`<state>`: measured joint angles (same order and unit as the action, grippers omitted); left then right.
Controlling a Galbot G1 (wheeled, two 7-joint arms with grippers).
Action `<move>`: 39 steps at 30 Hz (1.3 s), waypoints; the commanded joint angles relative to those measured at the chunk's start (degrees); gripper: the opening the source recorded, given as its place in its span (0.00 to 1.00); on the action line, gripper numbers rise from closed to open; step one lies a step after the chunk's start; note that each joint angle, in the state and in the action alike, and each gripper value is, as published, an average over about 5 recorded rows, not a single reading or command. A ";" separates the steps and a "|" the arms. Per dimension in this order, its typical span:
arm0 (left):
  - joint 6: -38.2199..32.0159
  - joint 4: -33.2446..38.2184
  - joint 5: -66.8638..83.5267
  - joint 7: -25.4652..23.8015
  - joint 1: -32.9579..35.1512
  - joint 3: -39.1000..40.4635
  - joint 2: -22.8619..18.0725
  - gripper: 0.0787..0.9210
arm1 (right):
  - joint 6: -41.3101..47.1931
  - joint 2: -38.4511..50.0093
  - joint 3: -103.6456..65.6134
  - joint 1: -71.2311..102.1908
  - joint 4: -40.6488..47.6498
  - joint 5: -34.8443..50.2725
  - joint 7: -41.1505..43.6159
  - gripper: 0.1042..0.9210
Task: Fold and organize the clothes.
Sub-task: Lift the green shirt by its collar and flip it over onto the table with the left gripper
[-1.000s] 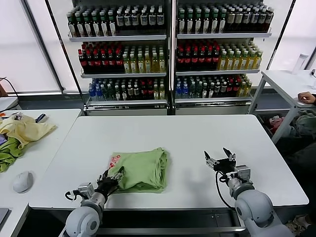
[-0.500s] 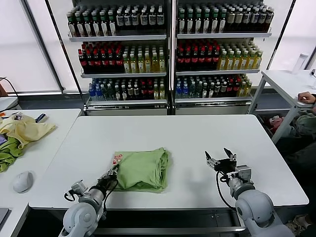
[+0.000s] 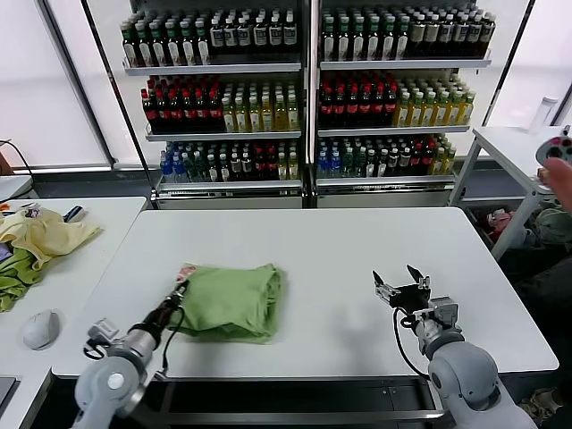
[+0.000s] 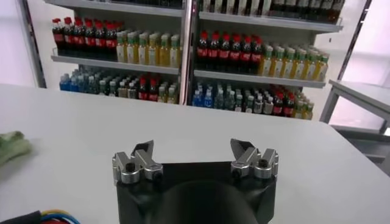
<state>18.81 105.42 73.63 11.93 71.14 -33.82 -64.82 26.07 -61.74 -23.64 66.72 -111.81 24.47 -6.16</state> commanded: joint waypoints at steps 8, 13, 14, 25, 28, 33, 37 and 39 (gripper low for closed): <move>3.05 6.92 -9.01 -3.50 2.56 -19.56 15.47 0.05 | -0.21 -0.31 -0.32 0.33 -1.42 0.38 0.03 0.88; 2.40 14.33 -22.56 -1.61 0.13 -3.15 11.73 0.05 | -0.29 -0.87 -0.82 1.37 -2.89 0.16 0.06 0.88; 2.44 14.30 -25.65 -1.24 -0.79 0.80 10.37 0.05 | -0.33 -0.98 -0.97 1.65 -3.16 0.09 0.07 0.88; 4.68 1.69 -46.50 2.47 -16.21 31.22 -7.49 0.05 | -0.52 -2.04 -3.29 3.20 -5.21 -0.35 0.11 0.88; 4.91 -2.32 -46.28 3.40 -20.08 35.68 -9.63 0.05 | -0.47 -2.35 -3.24 2.66 -4.67 -0.59 0.09 0.88; 5.00 -11.87 -47.68 5.45 -26.58 39.96 -14.23 0.05 | -0.74 -2.24 -3.71 2.31 -3.88 -0.52 0.29 0.88; 5.10 -16.89 -50.01 6.42 -29.52 42.48 -17.31 0.05 | -1.04 -1.78 -3.99 2.12 -3.59 -0.13 0.50 0.88; 4.45 -18.25 -51.92 6.05 -30.34 43.34 -18.09 0.05 | -1.04 -1.69 -3.73 1.68 -3.39 -0.05 0.52 0.88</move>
<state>23.47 99.47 30.89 16.15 51.03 -3.02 -74.11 25.15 -63.50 -27.14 68.86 -115.41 24.31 -5.69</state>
